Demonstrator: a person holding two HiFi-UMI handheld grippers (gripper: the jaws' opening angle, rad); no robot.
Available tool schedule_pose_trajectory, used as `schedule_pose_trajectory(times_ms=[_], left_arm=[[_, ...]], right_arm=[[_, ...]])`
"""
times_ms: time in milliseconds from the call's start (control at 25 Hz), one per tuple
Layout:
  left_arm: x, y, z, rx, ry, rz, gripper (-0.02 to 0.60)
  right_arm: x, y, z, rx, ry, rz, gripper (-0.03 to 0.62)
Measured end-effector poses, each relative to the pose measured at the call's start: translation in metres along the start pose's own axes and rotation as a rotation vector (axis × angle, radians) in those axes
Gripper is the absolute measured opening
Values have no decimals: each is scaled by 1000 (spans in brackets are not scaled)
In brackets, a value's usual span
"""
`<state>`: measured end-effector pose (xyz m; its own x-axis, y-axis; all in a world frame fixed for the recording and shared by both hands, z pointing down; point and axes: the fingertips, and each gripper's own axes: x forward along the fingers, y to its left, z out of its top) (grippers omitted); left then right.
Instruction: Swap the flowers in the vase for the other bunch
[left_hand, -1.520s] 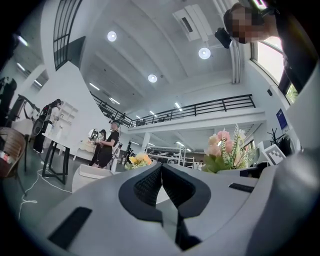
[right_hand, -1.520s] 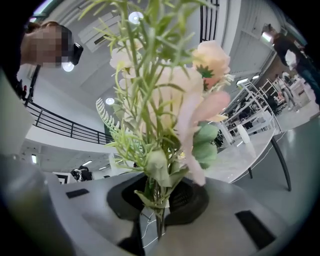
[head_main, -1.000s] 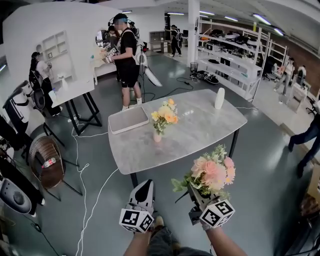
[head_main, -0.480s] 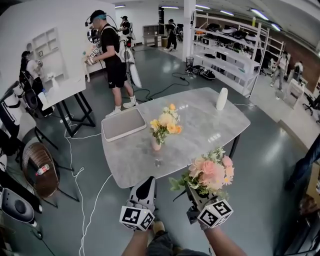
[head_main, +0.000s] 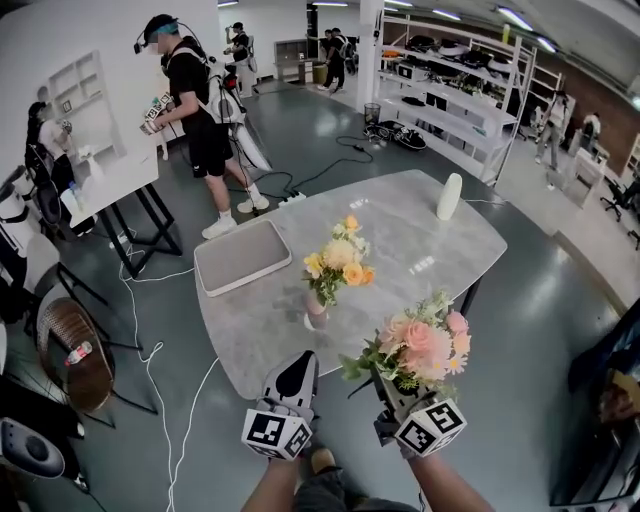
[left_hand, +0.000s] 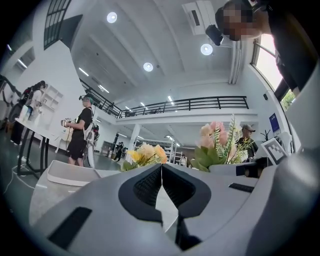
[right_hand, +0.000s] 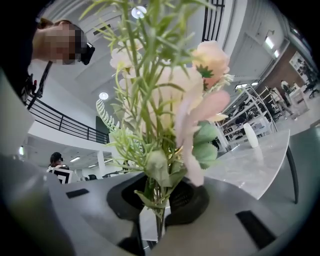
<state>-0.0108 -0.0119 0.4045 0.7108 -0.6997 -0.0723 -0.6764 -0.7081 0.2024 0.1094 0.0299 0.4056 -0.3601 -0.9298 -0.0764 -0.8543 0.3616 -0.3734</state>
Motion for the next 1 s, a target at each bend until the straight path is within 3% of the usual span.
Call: schedule_pose_trajectory(times_ms=[280, 640, 1000], left_arm=[[17, 38, -8, 3, 28, -57, 15], [45, 52, -35, -25, 63, -104, 15], [66, 65, -59, -15, 99, -89, 15]], right_arm=[[39, 1, -18, -9, -1, -39, 64], [55, -12, -28, -41, 4, -76, 64], [61, -29, -33, -64, 17, -87, 64]])
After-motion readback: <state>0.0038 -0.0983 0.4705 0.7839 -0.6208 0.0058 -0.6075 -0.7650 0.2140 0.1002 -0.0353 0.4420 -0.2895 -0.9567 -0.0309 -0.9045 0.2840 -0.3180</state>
